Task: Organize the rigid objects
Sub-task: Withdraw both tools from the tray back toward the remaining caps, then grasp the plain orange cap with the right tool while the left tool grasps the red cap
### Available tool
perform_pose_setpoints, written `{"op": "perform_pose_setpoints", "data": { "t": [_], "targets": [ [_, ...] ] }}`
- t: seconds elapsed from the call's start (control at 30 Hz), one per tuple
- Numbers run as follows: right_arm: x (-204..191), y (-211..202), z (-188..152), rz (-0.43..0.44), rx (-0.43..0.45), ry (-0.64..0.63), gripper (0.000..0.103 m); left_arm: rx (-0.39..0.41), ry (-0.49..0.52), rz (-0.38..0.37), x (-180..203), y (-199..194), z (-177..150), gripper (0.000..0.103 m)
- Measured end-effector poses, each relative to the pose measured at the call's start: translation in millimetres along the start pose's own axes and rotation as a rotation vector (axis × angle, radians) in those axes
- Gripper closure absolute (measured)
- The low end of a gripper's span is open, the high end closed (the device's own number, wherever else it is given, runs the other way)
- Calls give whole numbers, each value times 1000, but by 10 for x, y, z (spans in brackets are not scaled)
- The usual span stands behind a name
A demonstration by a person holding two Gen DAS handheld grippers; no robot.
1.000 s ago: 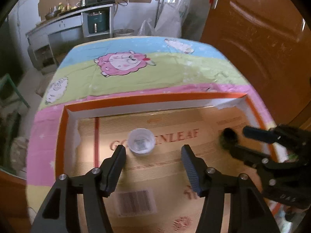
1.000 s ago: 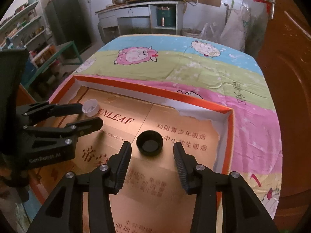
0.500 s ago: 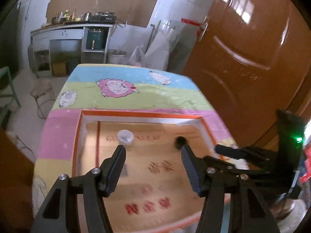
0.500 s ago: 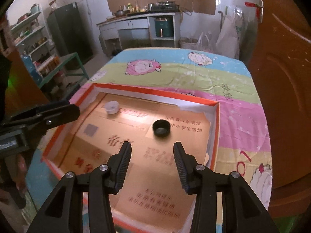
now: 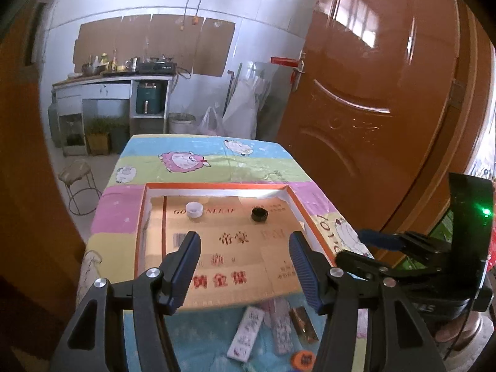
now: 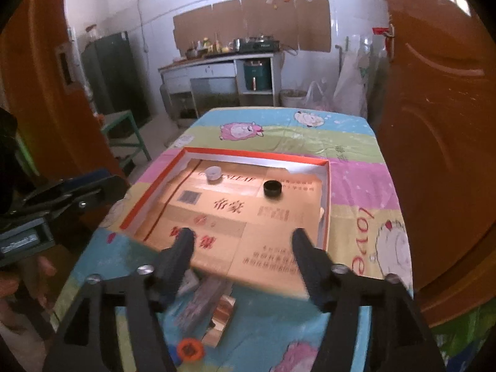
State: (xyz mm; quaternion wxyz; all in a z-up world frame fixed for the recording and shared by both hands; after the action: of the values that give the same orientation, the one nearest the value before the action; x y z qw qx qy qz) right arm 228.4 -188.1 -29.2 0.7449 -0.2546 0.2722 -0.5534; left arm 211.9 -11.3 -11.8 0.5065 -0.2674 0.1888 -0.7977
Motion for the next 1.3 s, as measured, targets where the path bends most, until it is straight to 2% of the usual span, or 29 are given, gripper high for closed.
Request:
{"op": "perform_pose_setpoints", "data": {
  "t": [0.37, 0.53, 0.73, 1.0, 1.3],
  "targets": [
    [-272, -652, -640, -26, 53, 22, 32, 34, 43, 29, 89, -564, -527, 44],
    [-382, -746, -1068, -30, 48, -5, 30, 31, 72, 50, 142, -693, -810, 43],
    [-468, -698, -1601, -18, 10, -48, 30, -2, 50, 1, 174, -695, -1180, 43],
    [-564, -677, -1874, -20, 13, -97, 30, -8, 73, -9, 283, -723, -1522, 43],
    [-756, -469, -1993, -38, -8, -193, 30, -27, 81, -11, 306, -725, -1721, 43]
  ]
}}
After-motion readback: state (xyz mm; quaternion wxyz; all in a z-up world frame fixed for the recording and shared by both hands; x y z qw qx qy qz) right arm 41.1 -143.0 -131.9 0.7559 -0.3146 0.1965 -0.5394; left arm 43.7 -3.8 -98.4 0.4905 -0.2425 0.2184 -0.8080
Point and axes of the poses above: each gripper's, at about its wrist camera, not at the fingertips, and y roughly the way its jaws point, x to its right, z to its top, the point moved 4 cm from there along y, roughly the way its jaws point
